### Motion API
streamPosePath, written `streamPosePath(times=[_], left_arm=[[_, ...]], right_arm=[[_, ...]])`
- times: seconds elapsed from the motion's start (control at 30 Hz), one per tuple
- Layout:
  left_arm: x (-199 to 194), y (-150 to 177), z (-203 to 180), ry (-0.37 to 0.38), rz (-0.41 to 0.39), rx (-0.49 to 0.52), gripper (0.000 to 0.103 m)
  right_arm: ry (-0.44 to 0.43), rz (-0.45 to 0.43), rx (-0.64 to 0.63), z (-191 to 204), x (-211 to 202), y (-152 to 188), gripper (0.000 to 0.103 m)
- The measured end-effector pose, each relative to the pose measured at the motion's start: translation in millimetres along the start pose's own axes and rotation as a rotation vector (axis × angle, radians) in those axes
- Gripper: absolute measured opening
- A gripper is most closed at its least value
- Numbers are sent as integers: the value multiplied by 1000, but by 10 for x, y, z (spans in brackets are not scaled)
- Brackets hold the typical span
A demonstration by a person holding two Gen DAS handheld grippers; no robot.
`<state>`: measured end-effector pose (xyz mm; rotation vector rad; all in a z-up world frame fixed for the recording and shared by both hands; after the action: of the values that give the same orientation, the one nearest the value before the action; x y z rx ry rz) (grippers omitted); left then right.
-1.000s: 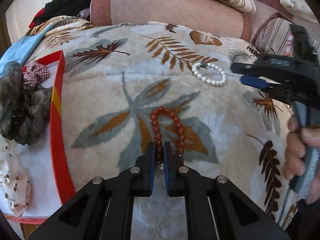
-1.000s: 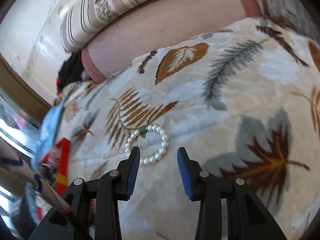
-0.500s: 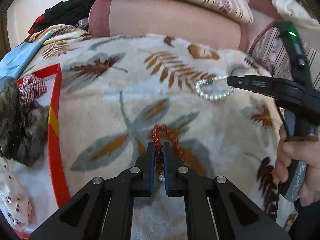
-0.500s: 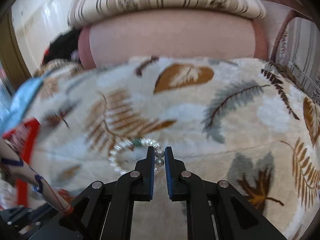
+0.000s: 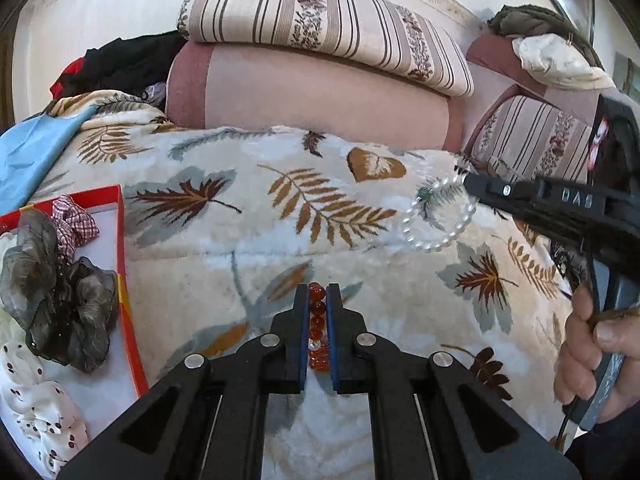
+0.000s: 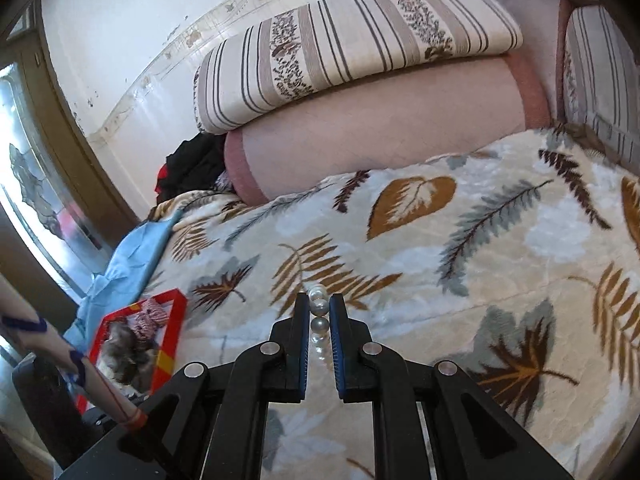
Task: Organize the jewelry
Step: 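Carry both held bracelets over the red-rimmed tray and lower them inside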
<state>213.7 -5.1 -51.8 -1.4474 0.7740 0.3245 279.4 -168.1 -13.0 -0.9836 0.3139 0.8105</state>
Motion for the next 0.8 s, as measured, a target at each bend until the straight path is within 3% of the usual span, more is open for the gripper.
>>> streamPosePath(times=[0.2,0.8], left_arm=[[-139,-100,-5,-20,-55,25,7],[-240,-161,53,-82,-78,65,7]], right_arm=[[-16,1,-28,94,-17,51,10],[-47,30,-95,331,22,227,10]])
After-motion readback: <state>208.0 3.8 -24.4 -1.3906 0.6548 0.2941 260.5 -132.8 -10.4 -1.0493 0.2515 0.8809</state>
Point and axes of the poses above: each gripper's, at about its wrist camera, not at the fingertips, and x roughly the way its jaws point, z to its left, y to its underside, the point moved 7 cm from there along x, roughly the way its jaws point, and after that the axes turned 12 degrees about x, right-handed, at the moved point
